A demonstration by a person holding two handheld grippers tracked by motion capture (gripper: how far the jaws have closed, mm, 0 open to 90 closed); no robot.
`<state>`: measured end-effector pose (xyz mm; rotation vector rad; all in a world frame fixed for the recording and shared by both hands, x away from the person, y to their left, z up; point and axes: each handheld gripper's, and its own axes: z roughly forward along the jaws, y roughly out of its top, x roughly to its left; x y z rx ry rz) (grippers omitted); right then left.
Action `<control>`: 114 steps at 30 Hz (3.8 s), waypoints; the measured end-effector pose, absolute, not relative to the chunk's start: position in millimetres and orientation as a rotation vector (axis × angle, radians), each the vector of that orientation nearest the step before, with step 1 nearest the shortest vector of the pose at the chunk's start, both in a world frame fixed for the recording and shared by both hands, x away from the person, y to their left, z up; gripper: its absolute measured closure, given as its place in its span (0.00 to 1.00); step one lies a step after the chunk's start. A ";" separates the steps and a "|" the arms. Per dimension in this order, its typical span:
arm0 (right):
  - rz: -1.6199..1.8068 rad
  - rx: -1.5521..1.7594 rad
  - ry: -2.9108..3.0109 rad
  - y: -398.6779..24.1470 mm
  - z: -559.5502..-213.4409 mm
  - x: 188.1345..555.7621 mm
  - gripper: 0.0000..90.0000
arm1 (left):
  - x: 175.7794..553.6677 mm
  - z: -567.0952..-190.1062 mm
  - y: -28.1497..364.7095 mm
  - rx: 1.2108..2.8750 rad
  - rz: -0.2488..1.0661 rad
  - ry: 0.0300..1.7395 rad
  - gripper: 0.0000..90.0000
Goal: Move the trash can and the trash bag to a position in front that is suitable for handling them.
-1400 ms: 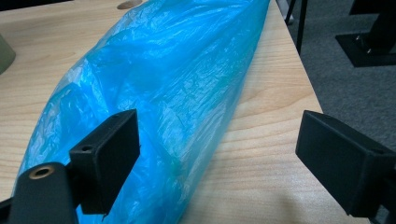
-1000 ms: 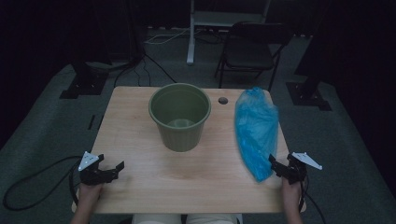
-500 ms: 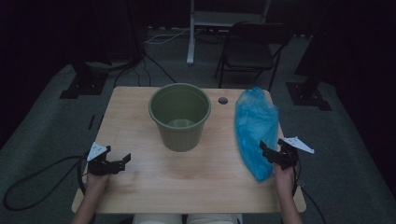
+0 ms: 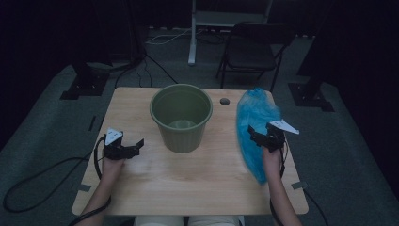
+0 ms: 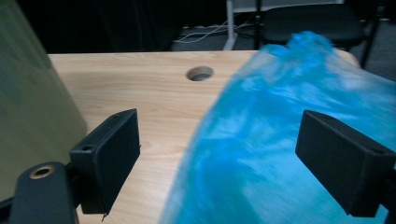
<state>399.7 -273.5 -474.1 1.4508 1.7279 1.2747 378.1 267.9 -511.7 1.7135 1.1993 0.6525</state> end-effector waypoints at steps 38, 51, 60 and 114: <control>1.331 1.456 1.945 -142.6 -485.3 492.7 0.17 | 466.4 -499.4 225.6 1.729 0.706 1.236 0.03; 1.327 1.436 1.984 -159.3 -482.0 472.0 0.18 | 441.6 -496.1 211.0 1.788 0.686 1.188 0.04; 1.371 1.446 1.980 -175.1 -485.7 448.5 0.18 | 414.0 -494.8 200.0 1.832 0.646 1.138 0.04; 1.449 1.439 1.822 -268.1 -461.9 359.2 0.15 | 306.2 -510.2 217.6 1.849 0.555 1.031 0.03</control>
